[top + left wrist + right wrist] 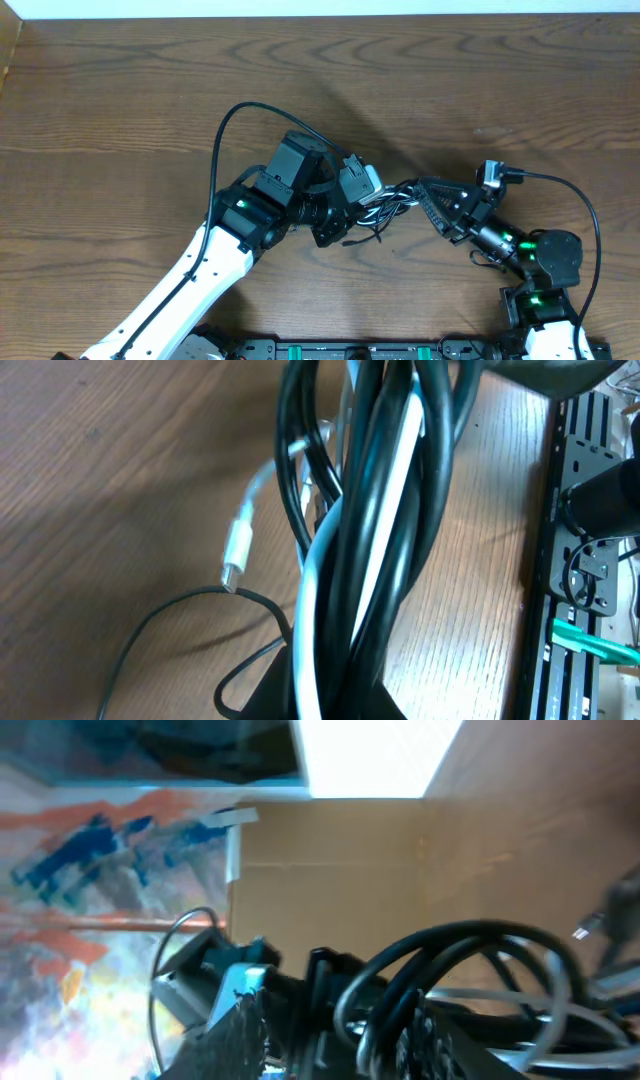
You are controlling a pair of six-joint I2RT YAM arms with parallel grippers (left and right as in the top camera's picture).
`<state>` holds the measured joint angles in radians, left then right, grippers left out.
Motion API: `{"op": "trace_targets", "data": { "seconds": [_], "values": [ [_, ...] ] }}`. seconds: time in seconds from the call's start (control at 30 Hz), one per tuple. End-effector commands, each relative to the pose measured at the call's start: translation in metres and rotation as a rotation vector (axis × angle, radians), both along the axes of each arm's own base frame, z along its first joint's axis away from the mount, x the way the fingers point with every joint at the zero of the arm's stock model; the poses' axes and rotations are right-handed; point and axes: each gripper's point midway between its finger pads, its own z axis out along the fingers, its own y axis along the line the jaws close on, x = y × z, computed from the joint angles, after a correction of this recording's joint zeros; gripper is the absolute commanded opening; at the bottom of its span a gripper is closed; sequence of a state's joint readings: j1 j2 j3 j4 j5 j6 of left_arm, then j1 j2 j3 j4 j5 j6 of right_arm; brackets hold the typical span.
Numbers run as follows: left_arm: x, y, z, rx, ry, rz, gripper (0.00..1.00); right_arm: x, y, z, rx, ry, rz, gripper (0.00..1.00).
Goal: Untangle cables
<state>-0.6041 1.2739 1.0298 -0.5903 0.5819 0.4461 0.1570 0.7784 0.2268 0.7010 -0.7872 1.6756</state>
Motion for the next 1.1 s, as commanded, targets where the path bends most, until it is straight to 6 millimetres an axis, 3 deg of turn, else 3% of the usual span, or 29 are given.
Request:
{"op": "trace_targets", "data": {
  "seconds": [0.0,0.27,0.43,0.53,0.63,0.73,0.83,0.9,0.97,1.07],
  "values": [
    [-0.001,-0.004,0.000,-0.015,0.011,-0.027,0.08,0.002,-0.002,0.020,0.026,-0.066,-0.029,0.40],
    [-0.010,-0.019,-0.011,-0.004,0.036,-0.078,0.08,0.001,0.011,0.008,-0.005,-0.056,0.009,0.38],
    [-0.010,-0.027,-0.009,-0.016,0.012,-0.097,0.08,-0.001,0.032,-0.014,-0.035,0.006,0.076,0.31],
    [-0.009,-0.026,-0.009,-0.015,0.005,-0.092,0.08,0.008,0.035,-0.031,-0.090,0.012,0.054,0.29],
    [-0.010,-0.025,-0.009,-0.010,0.012,-0.092,0.08,0.019,0.033,-0.046,-0.105,0.064,0.013,0.31],
    [-0.012,-0.024,-0.010,-0.004,0.021,-0.092,0.08,0.028,0.030,-0.060,-0.120,0.107,-0.019,0.40],
    [-0.013,-0.023,-0.011,-0.002,0.023,-0.093,0.08,0.031,0.031,-0.065,-0.123,0.115,-0.023,0.40],
    [-0.013,-0.023,-0.011,-0.002,0.023,-0.093,0.08,0.033,0.032,-0.053,-0.131,0.020,-0.027,0.24],
    [-0.013,-0.023,-0.011,-0.001,0.024,-0.092,0.08,0.034,0.031,-0.032,-0.187,-0.200,-0.050,0.02],
    [-0.015,-0.021,-0.013,0.012,0.040,-0.091,0.07,0.036,0.028,-0.017,-0.301,-0.436,-0.111,0.01]
  ]
}}
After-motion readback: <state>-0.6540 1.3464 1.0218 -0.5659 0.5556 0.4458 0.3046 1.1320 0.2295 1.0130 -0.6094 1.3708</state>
